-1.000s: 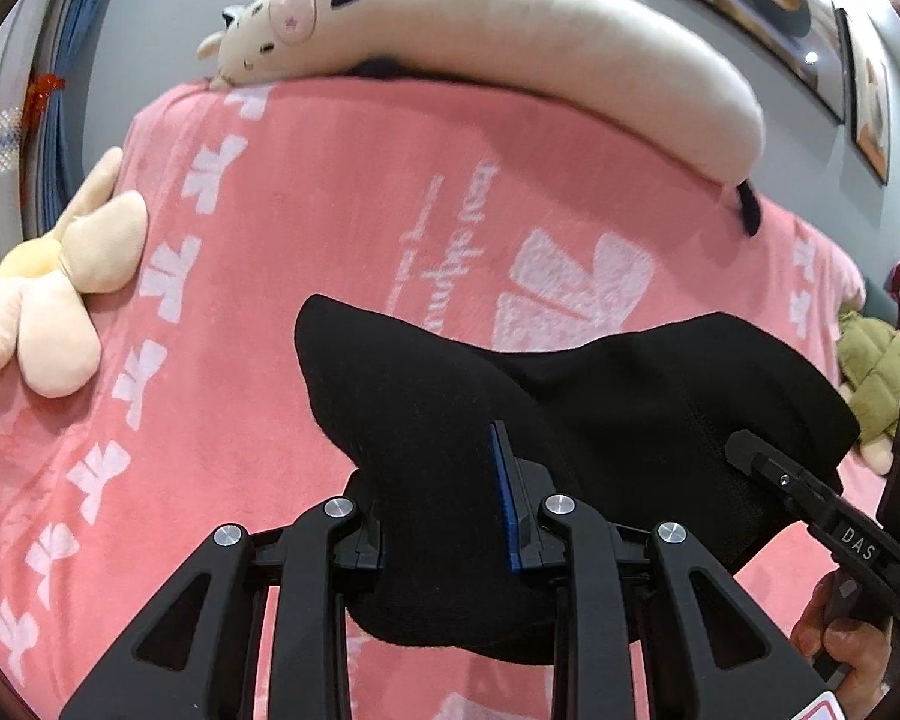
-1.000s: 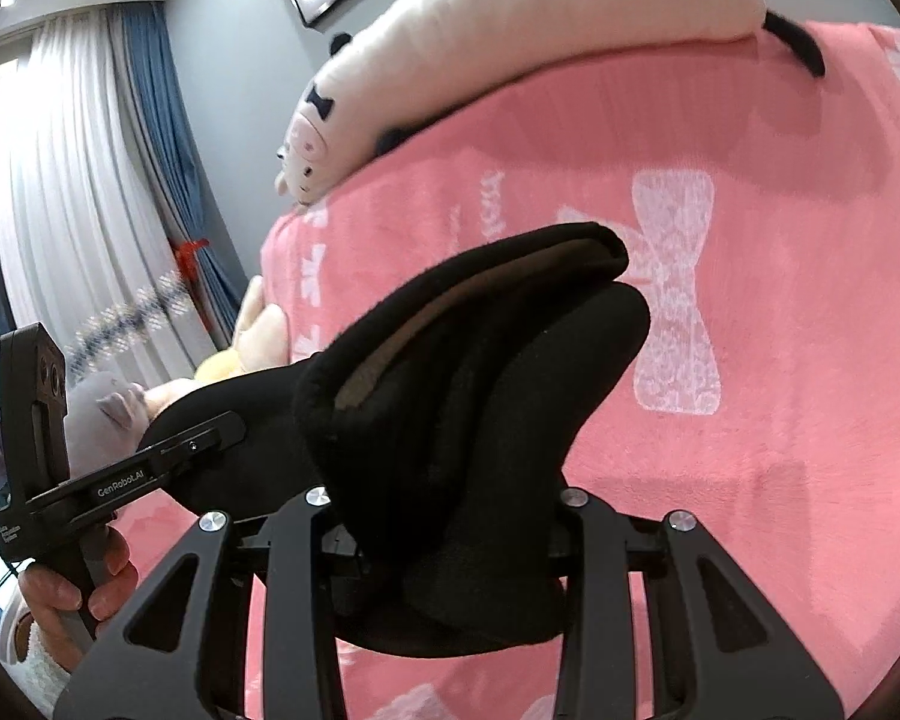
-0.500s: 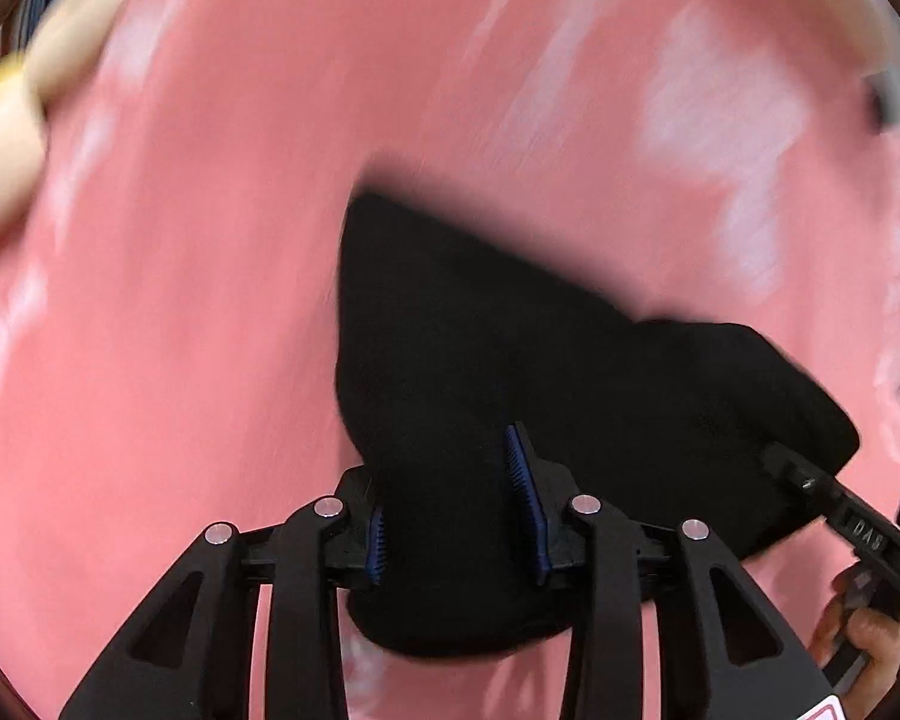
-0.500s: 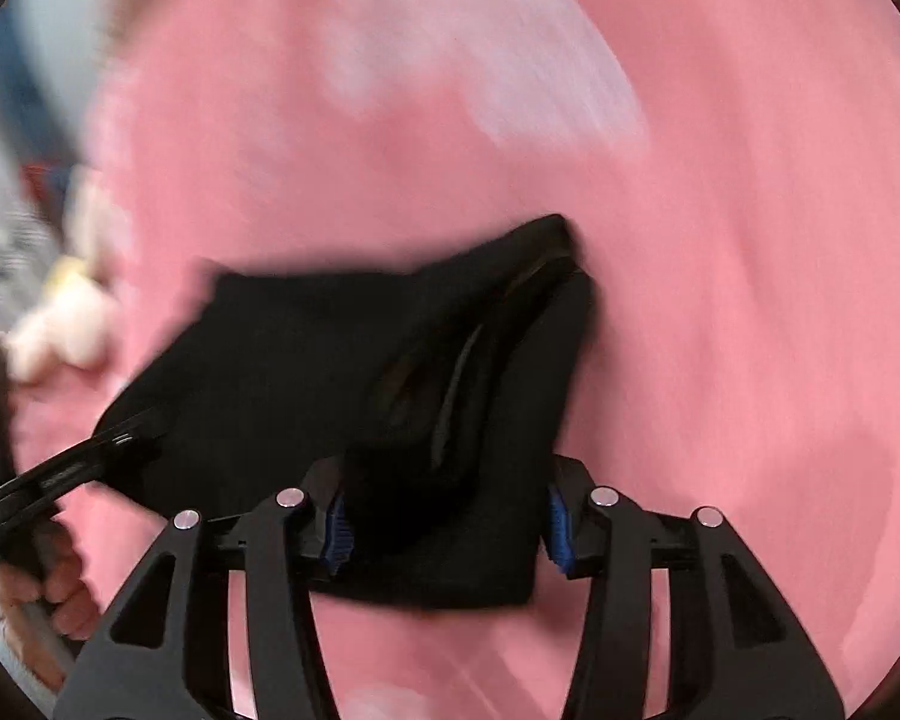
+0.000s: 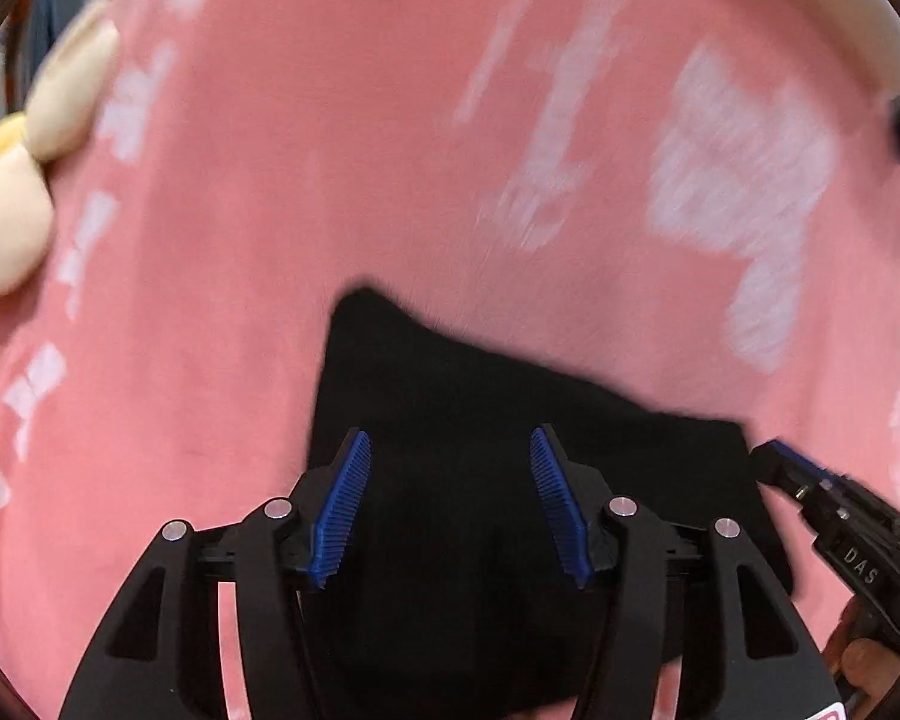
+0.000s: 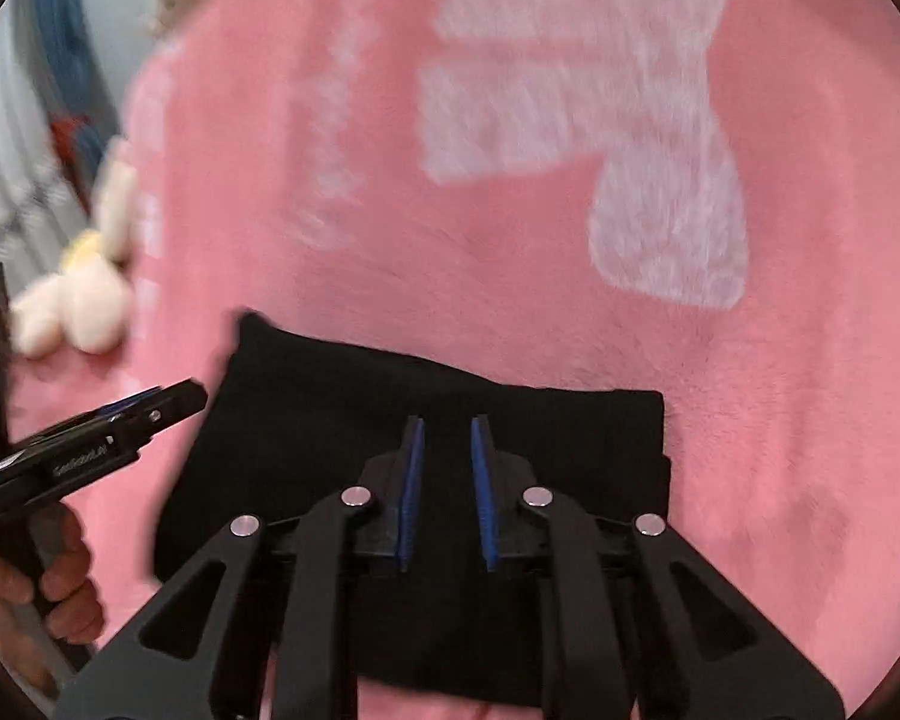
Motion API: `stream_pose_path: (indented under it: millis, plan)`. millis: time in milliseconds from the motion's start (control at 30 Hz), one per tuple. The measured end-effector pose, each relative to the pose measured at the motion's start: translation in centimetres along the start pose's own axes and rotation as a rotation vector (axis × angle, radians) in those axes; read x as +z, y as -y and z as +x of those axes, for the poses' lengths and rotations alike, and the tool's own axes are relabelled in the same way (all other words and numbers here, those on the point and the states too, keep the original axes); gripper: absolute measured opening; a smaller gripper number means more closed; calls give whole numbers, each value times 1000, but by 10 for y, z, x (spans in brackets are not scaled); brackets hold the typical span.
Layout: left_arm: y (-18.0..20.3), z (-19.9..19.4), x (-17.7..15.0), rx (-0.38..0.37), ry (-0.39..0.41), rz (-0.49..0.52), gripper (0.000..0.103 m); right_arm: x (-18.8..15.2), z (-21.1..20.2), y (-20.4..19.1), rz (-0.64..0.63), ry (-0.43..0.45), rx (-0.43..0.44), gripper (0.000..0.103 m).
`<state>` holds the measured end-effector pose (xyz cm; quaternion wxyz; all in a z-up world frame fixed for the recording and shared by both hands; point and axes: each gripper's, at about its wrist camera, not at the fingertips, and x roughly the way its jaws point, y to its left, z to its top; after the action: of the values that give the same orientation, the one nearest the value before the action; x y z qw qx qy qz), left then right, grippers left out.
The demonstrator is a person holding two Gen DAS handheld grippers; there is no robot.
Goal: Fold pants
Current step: 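Lower the pants bundle onto the blanket with both grippers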
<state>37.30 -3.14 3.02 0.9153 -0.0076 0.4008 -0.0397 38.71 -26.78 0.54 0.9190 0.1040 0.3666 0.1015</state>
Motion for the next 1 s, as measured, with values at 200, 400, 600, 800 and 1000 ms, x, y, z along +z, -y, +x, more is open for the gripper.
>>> stream_pose_path:
  millis: [200,400,600,800,1000]
  plan:
    - [-9,65,-5,116,-93,19,55,-6,12,14,-11,-17,-60,11]
    - [7,8,-26,117,-13,97,55,-57,-23,2,-45,-25,-22,10]
    - [18,-22,-57,69,-53,100,55,-76,-57,4,16,17,-1,11]
    - [9,-6,-73,84,-102,85,55,-97,-29,26,32,-75,-24,4]
    - [12,-12,-81,95,-58,109,56,-99,-59,15,-5,-32,-69,11]
